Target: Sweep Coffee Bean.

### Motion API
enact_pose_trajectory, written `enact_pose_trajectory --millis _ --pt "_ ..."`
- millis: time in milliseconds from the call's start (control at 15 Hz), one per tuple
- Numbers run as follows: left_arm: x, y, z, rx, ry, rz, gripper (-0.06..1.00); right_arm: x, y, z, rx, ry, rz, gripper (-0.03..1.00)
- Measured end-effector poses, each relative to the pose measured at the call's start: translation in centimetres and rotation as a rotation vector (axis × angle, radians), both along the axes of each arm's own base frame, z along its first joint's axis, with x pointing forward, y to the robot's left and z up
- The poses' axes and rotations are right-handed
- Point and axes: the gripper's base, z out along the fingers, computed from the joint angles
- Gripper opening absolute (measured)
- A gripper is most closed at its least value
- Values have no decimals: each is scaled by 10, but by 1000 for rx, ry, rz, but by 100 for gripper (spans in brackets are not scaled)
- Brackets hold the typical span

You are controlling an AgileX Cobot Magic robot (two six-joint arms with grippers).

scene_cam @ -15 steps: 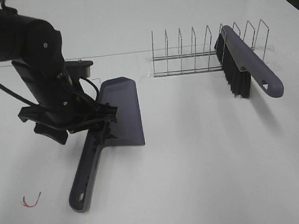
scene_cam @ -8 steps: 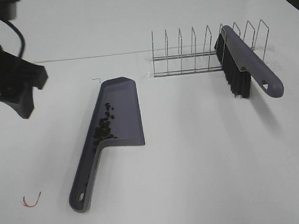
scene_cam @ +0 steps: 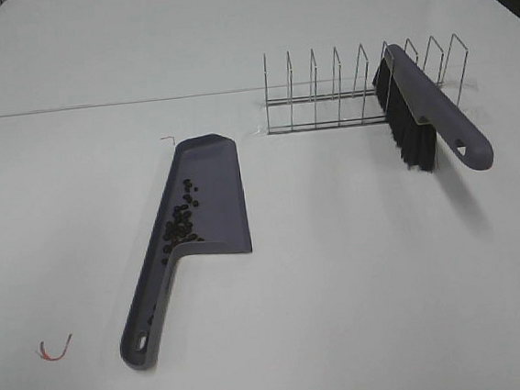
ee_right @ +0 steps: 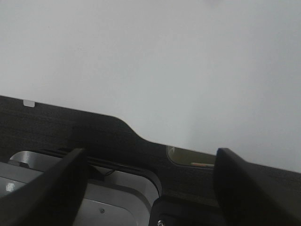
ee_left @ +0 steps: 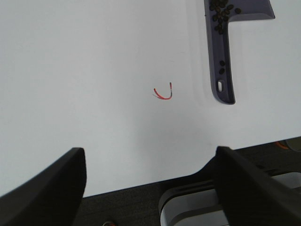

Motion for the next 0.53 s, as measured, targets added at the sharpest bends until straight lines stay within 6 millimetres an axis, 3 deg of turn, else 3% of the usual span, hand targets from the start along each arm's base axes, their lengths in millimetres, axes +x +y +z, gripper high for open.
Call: enact_pose_trajectory --millis 267,467,533 --pt "-47 27 -36 12 -79 -77 72 -7 -1 -11 -7 -97 34 71" --pt "-64 33 -59 -23 -215 -177 72 -13 -1 -13 -8 -195 66 71" --pt "-66 33 -57 -26 -259 -214 72 -16 -1 -12 -9 -221 82 71"
